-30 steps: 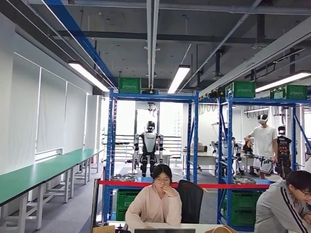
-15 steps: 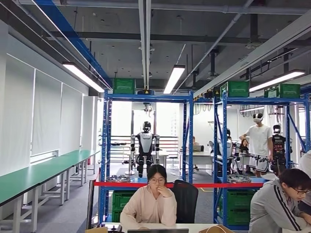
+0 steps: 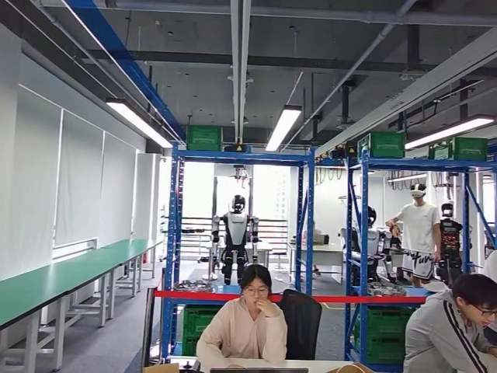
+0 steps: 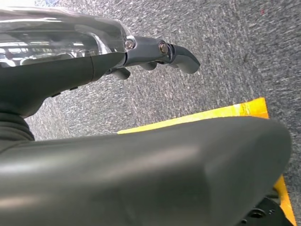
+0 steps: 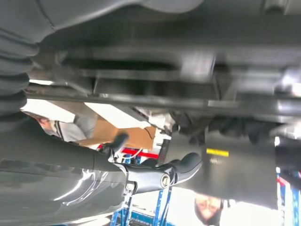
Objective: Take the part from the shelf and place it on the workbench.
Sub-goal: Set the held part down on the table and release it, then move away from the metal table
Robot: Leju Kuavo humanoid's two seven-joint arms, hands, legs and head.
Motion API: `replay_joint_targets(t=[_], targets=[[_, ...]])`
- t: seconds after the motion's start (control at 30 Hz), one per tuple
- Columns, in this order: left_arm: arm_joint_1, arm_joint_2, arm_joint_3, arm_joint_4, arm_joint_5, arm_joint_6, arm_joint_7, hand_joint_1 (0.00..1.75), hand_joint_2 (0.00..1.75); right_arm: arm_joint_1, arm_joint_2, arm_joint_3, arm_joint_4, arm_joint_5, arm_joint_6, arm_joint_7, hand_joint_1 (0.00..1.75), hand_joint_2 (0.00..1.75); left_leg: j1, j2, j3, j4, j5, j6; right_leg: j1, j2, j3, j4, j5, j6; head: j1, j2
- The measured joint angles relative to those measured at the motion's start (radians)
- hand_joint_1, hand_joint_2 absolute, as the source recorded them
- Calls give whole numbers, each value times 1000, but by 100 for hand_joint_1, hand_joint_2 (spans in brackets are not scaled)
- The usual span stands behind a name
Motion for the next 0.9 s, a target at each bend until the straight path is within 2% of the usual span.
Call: replay_joint_targets(t=[0.1,0.17,0.2,0.27,0.3,0.33,0.37,0.43,0.5,0.57,0.63,0.67,0.7,0.8,0.83,0.87,0.9], targets=[[2,0,0,0,-2,0,1,0,0,7,0,-14,-11,-40,6,-40,0,0,1,0,1,-8,2,-15,5,1,9,-24,3,-16,0,0],[3,0,0,0,-2,-2,2,0,0,17,1,-28,-40,-110,24,-98,0,0,2,0,-4,9,-17,-23,2,0,14,-34,10,-30,0,0],[3,0,0,0,-3,-2,3,0,0,23,1,-33,-61,-150,38,-127,0,0,2,0,-19,45,-42,-25,1,0,16,-39,12,-35,0,0],[4,1,0,0,-1,-5,4,0,0,44,0,-38,-113,-246,88,-183,0,0,1,1,-75,172,-106,-26,3,0,18,-40,12,-41,0,0],[5,2,0,0,1,-8,5,0,0,59,-4,-38,-146,-305,122,-211,0,0,0,1,-102,231,-127,-27,5,-1,18,-40,11,-42,0,0],[6,2,0,0,3,-11,5,0,0,77,-8,-41,-184,-380,164,-245,0,0,0,1,-118,263,-132,-27,7,-1,19,-39,10,-43,0,0],[7,3,0,0,4,-13,5,0,0,97,-12,-47,-228,-474,212,-283,0,0,0,1,-115,256,-117,-27,7,0,20,-39,9,-43,0,0],[8,4,0,0,0,-18,3,0,0,153,-18,-82,-350,-736,352,-364,0,0,0,1,-61,140,-49,-24,8,0,23,-36,5,-40,0,0],[8,5,0,0,-4,-22,0,0,0,227,-14,-143,-510,-1035,512,-415,0,0,-2,0,-8,29,-6,-19,12,0,22,-28,-2,-33,0,0],[9,6,0,0,-4,-25,-1,0,0,300,-4,-201,-664,-1225,619,-426,0,0,-5,-1,5,2,-7,-13,15,-1,19,-23,-5,-26,0,0],[11,5,0,0,-2,-25,-4,0,0,369,10,-248,-812,-1327,695,-435,0,0,-4,-1,5,-1,-6,-5,14,-1,19,-20,-10,-20,0,0],[11,5,0,0,0,-25,-5,0,0,403,21,-268,-888,-1369,733,-441,0,0,-2,0,6,-2,-4,-1,12,-1,15,-6,-25,-14,0,0],[10,5,0,0,3,-25,-4,0,0,438,33,-285,-965,-1406,767,-445,0,0,0,0,7,-3,-2,3,11,-1,4,26,-50,-9,0,0],[9,5,0,0,9,-22,1,0,0,555,71,-311,-1183,-1473,842,-450,0,0,2,1,8,-3,-1,9,1,-1,-70,214,-152,5,0,0],[10,5,0,0,10,-21,2,0,0,589,82,-314,-1238,-1483,855,-452,0,0,1,2,8,-3,-1,9,-1,-1,-85,256,-166,7,0,0],[11,5,0,0,12,-20,3,0,0,615,90,-314,-1280,-1488,864,-452,0,0,1,3,8,-3,-1,9,-3,-1,-83,258,-159,9,0,0],[12,5,0,0,15,-18,4,0,0,636,97,-315,-1318,-1489,873,-453,0,0,1,3,8,-3,-1,8,-4,-1,-61,222,-136,9,0,0]])
